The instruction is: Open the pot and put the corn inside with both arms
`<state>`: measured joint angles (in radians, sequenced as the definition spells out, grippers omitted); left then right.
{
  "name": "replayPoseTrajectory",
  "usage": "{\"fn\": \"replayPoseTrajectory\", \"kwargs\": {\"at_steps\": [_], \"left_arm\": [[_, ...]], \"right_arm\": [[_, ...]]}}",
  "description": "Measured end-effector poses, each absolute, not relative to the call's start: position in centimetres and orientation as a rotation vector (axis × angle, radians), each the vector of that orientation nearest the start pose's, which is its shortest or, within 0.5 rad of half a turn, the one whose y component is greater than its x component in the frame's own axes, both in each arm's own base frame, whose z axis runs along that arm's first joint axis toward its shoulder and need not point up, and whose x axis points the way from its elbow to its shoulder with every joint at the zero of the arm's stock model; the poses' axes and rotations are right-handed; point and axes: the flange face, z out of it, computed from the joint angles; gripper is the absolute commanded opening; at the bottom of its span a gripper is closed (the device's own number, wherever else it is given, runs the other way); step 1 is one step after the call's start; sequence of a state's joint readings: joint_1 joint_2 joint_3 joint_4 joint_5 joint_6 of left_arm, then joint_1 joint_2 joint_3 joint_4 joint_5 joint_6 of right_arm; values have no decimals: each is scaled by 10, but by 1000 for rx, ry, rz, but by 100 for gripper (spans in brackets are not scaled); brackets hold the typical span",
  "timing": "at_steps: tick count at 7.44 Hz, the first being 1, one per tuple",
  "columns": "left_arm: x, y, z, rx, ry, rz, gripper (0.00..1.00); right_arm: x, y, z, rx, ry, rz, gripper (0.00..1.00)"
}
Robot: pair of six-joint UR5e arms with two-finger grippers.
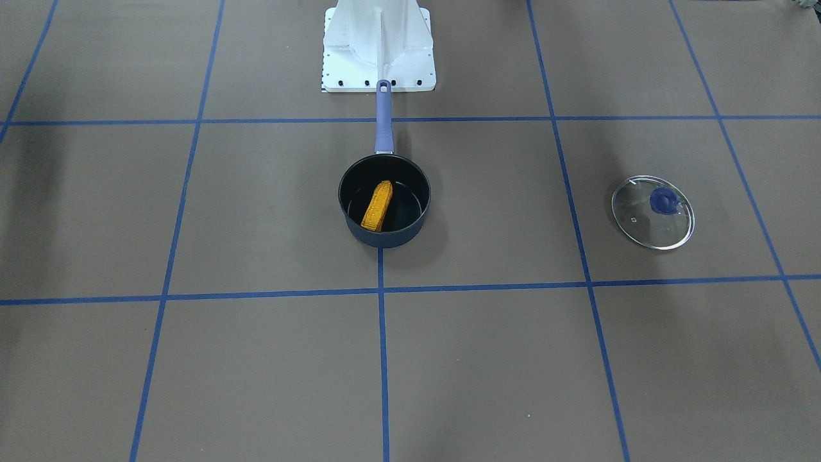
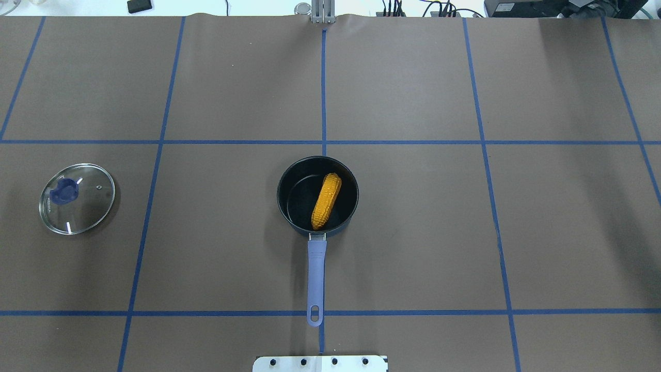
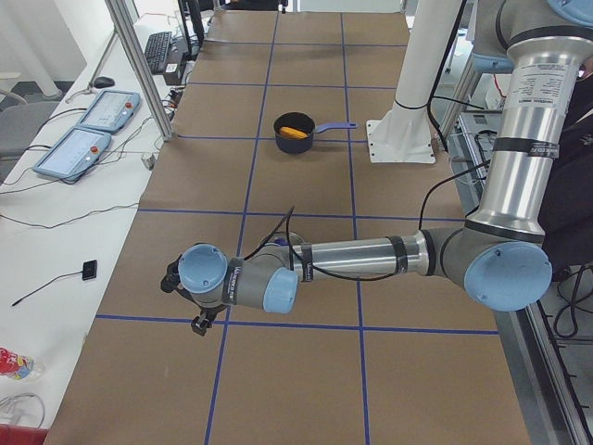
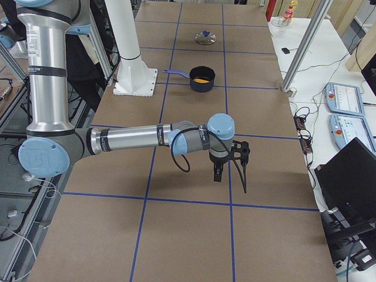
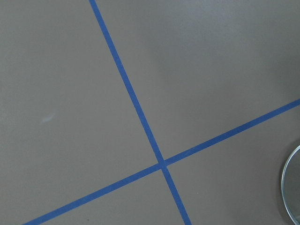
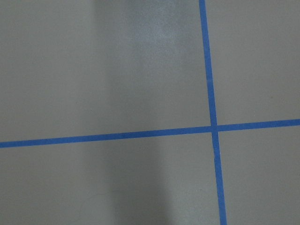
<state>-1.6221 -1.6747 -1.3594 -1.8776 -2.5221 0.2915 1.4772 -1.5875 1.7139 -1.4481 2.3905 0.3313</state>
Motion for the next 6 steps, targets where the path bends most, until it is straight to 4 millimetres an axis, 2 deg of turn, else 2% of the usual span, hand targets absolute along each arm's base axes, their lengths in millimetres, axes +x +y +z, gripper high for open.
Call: {"fn": "replayPoseTrajectory", "kwargs": {"at_steps": [2,3,6], "left_arm": [[-79,-500,665,349,908,314,98],[-79,-487,665,349,908,313,98],[-78,-473,667,344,910,310,98]], "right_arm": [[14,-499,579,59,-847,121,100],[14,-499,579,59,-846,121,100],[14,-500,579,58,-845,121,100]]}}
